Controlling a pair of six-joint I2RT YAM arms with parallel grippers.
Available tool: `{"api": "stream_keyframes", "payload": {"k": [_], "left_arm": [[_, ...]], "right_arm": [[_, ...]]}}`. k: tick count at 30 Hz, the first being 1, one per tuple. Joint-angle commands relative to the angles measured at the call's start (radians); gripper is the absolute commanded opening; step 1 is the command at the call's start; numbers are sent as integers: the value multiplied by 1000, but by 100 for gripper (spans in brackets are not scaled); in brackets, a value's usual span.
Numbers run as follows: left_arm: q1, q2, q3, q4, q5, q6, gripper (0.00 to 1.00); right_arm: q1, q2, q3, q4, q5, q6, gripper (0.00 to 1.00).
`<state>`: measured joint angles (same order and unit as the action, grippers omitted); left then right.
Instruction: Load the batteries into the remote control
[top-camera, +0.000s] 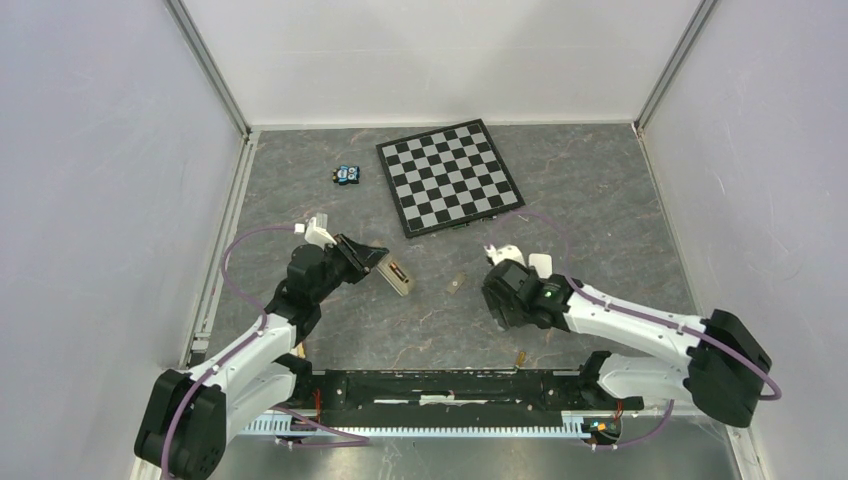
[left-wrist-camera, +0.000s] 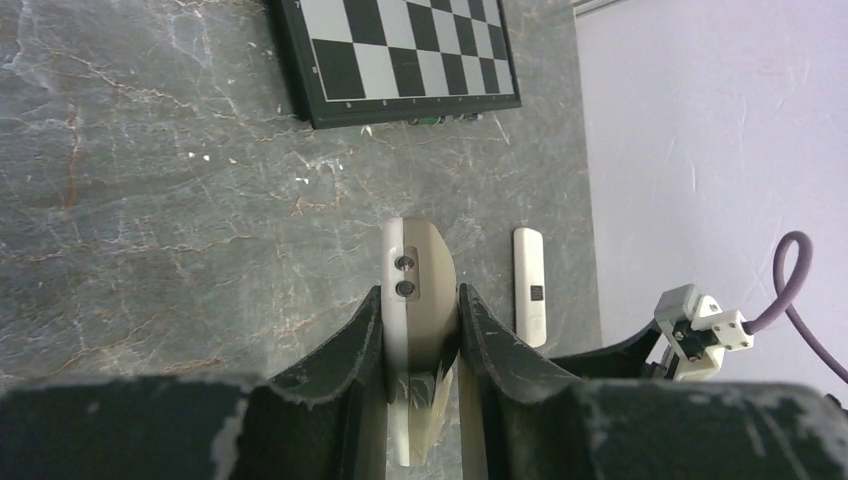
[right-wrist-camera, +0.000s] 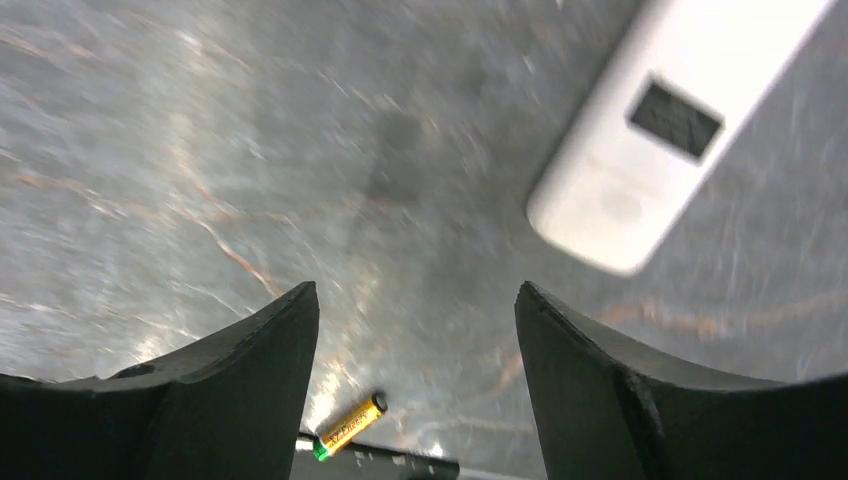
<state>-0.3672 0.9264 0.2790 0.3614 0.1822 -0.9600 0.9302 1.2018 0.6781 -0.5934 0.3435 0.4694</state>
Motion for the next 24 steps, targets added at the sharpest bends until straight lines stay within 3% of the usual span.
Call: {"api": "stream_keyframes", "payload": {"k": [1, 5, 9, 11, 18, 24], "left_arm": [[-2, -12, 42, -5, -34, 69, 2], [-2, -6, 43, -7, -36, 76, 2], [-2, -10, 41, -10, -39, 81, 2], [-2, -13, 39, -9, -38, 81, 2], [-1, -21, 28, -4, -44, 79, 2], [-2, -24, 16, 9, -49, 74, 2]], "right_arm": [[-8, -125, -50, -191, 27, 218, 79], [-19, -170, -96, -198, -81, 277, 82], [-25, -167, -154, -201, -194, 299, 64], [-30, -175, -178, -221, -194, 313, 58], [-31, -193, -202, -289, -157, 347, 58], [-33, -200, -184, -320, -189, 355, 51]]}}
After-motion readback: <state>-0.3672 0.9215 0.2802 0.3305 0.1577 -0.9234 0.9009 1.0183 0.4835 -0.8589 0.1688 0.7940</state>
